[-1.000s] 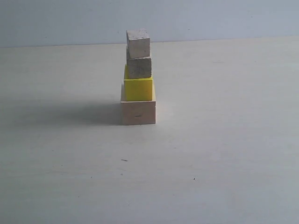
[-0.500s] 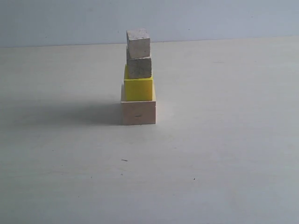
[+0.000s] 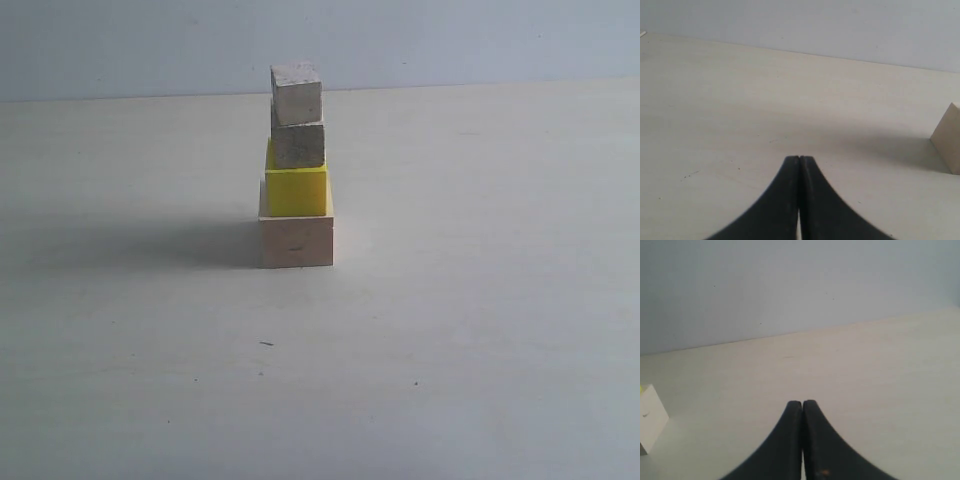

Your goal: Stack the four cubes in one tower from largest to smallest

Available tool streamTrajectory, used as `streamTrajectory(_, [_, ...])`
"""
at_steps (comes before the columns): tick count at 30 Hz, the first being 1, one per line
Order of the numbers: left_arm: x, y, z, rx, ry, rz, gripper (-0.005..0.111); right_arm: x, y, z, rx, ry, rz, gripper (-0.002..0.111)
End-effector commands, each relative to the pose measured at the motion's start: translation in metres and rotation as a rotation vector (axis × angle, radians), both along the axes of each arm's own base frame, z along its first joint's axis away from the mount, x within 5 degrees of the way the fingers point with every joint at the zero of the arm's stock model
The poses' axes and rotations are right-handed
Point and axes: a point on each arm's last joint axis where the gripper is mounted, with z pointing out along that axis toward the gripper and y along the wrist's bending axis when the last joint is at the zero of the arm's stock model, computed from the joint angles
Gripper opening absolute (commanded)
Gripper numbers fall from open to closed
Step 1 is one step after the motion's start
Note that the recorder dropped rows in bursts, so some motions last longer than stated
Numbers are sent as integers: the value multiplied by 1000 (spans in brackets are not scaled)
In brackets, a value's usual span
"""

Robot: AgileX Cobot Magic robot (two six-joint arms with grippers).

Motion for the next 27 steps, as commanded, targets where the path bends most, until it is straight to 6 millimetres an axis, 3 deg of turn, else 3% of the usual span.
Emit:
streamTrajectory(1, [0,0,-1,-3,-4,-1,0,0,0,-2,-66,5,11,0])
streamTrajectory(6, [0,0,-1,-3,-4,-1,0,-1,-1,-5,-158,41,26,0])
streamTrajectory(27, [0,0,-1,-3,-4,-1,0,-2,-1,-8,-149,74,25,0])
